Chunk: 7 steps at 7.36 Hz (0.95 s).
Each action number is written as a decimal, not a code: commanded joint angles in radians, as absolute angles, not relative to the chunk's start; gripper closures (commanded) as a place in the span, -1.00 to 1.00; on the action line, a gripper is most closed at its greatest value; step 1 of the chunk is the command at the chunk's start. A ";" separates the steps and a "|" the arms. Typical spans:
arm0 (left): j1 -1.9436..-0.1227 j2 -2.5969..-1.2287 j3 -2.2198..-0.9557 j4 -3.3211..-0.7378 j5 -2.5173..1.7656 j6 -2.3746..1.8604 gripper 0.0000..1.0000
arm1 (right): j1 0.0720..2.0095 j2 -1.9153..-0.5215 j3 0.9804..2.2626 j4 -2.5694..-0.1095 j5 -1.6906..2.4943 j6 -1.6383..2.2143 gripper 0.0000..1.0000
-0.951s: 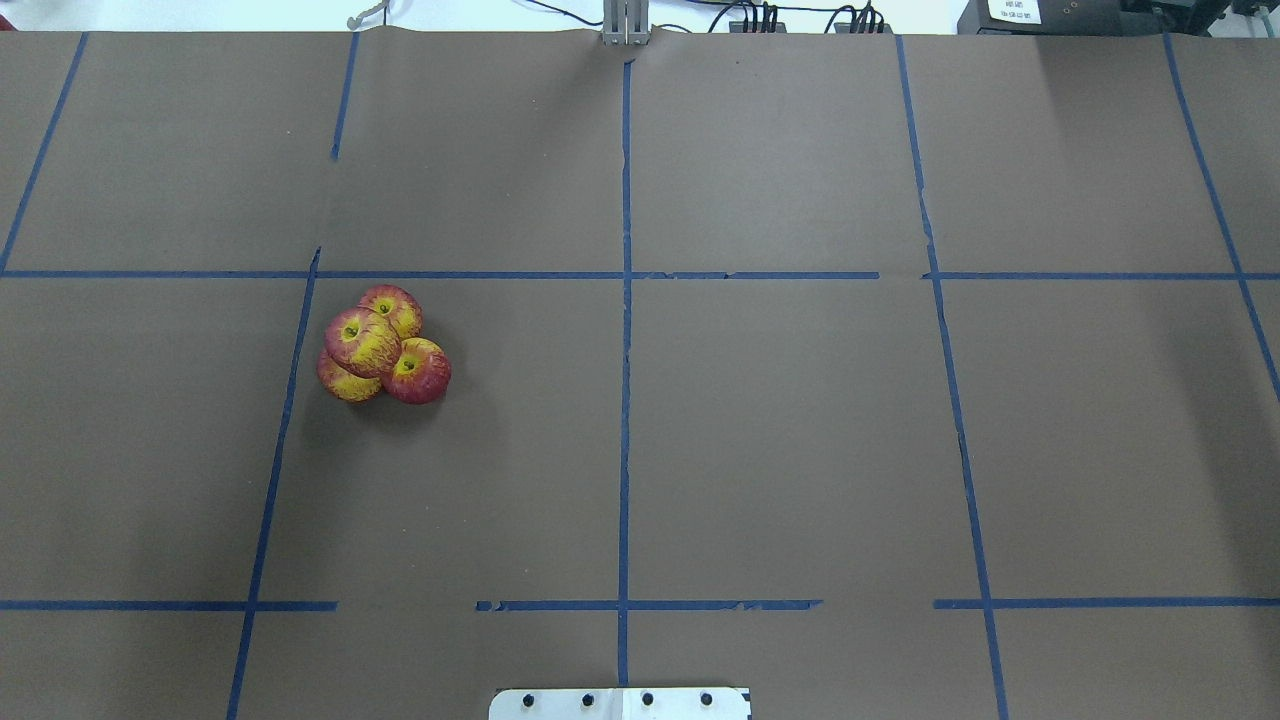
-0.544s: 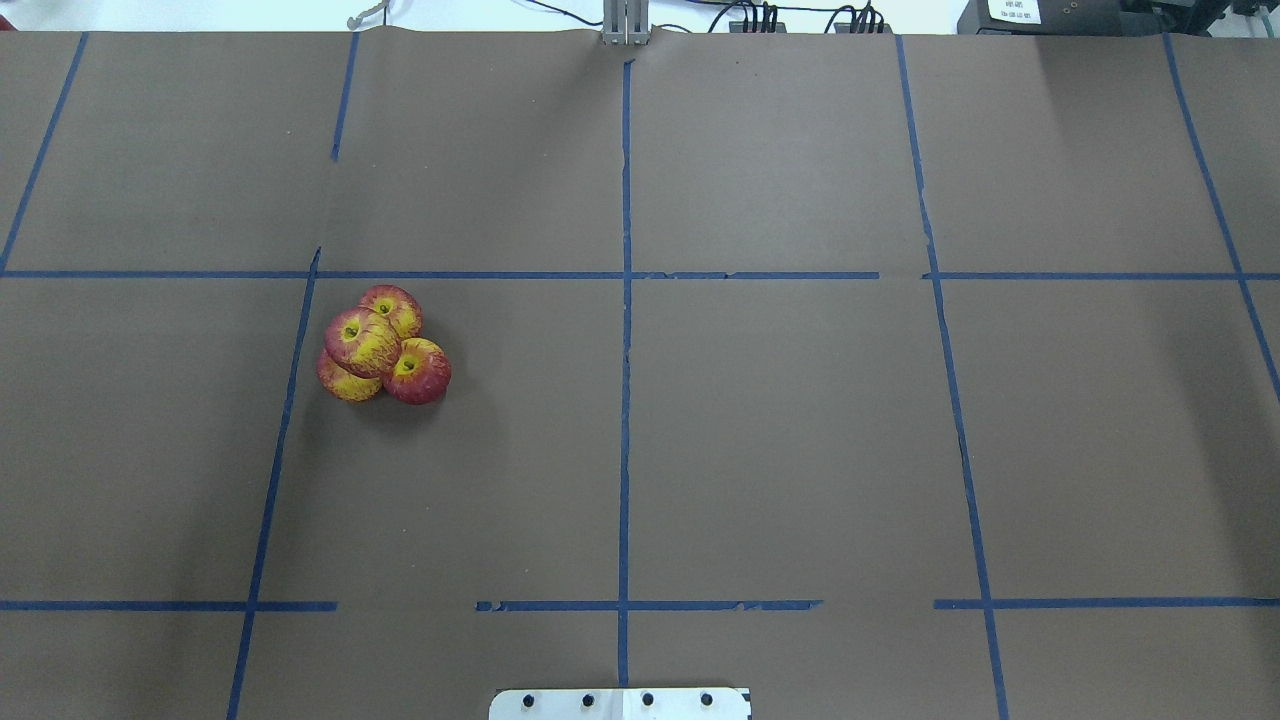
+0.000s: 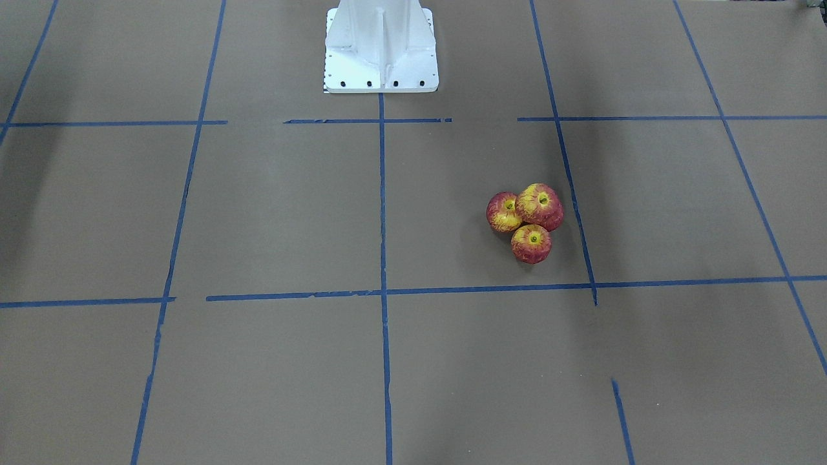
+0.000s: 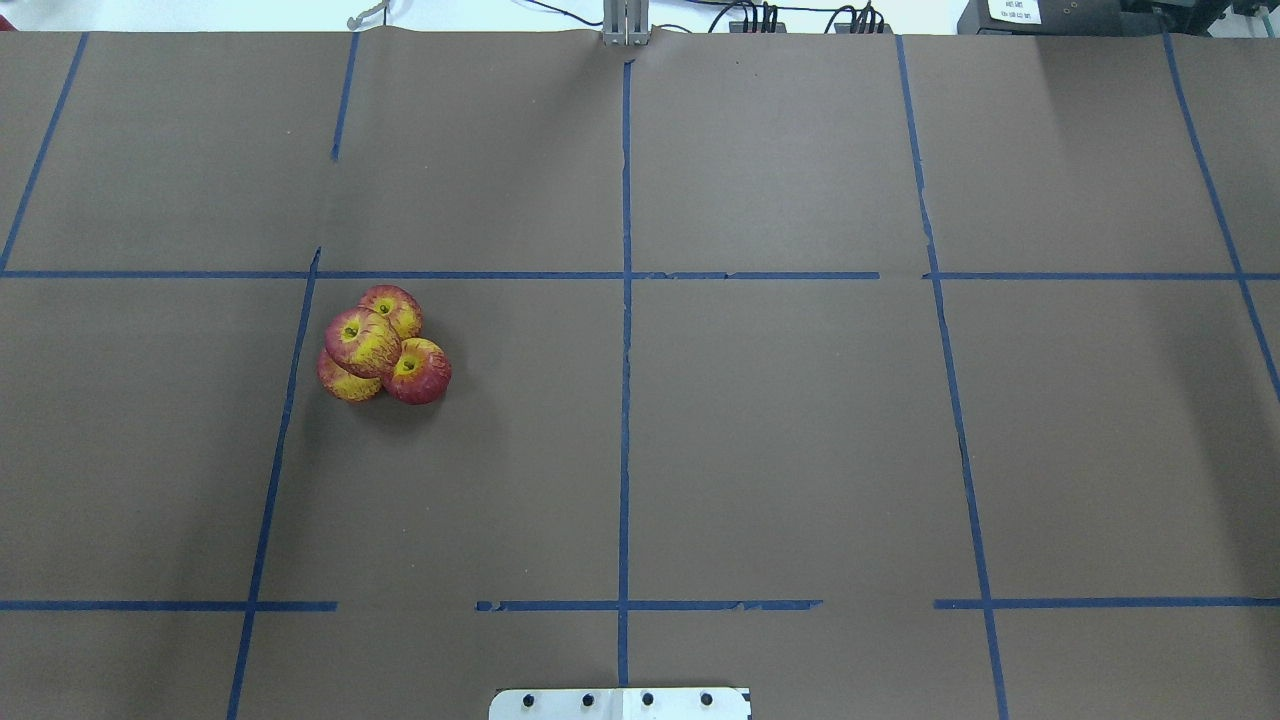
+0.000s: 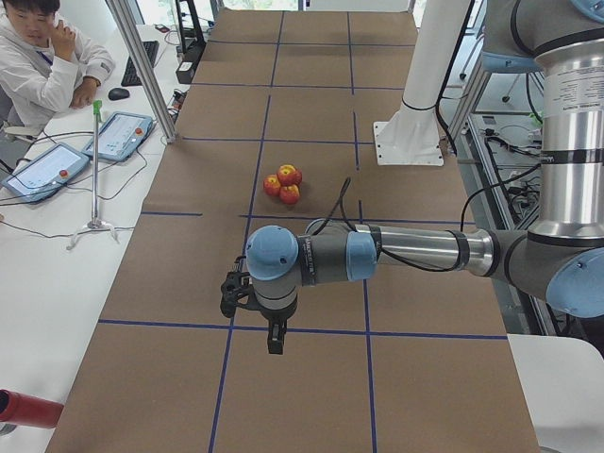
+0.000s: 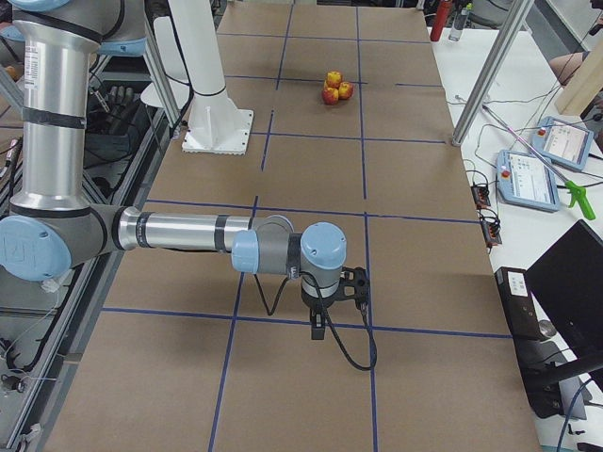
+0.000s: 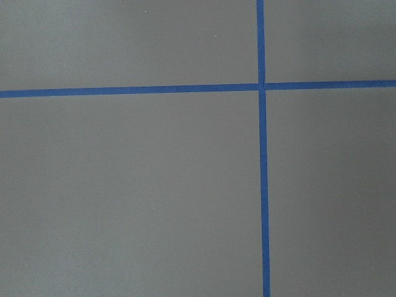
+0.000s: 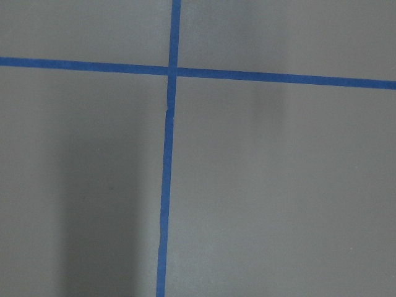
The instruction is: Stack apples
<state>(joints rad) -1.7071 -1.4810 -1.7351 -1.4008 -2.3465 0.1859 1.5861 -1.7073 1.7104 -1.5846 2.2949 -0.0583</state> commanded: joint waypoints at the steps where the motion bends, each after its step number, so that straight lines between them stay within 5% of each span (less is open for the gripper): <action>1: -1.706 -1.474 -1.736 -1.402 -2.345 0.186 -1.00 | 1.586 -1.707 1.710 -1.585 2.295 -0.058 -1.00; 7: -1.701 -1.500 -1.735 -1.413 -2.344 0.190 -1.00 | 1.586 -1.707 1.710 -1.585 2.295 -0.058 -1.00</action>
<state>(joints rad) -1.7018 -1.4888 -1.7339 -1.4141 -2.3447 0.1923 1.5861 -1.7073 1.7104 -1.5846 2.2948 -0.0583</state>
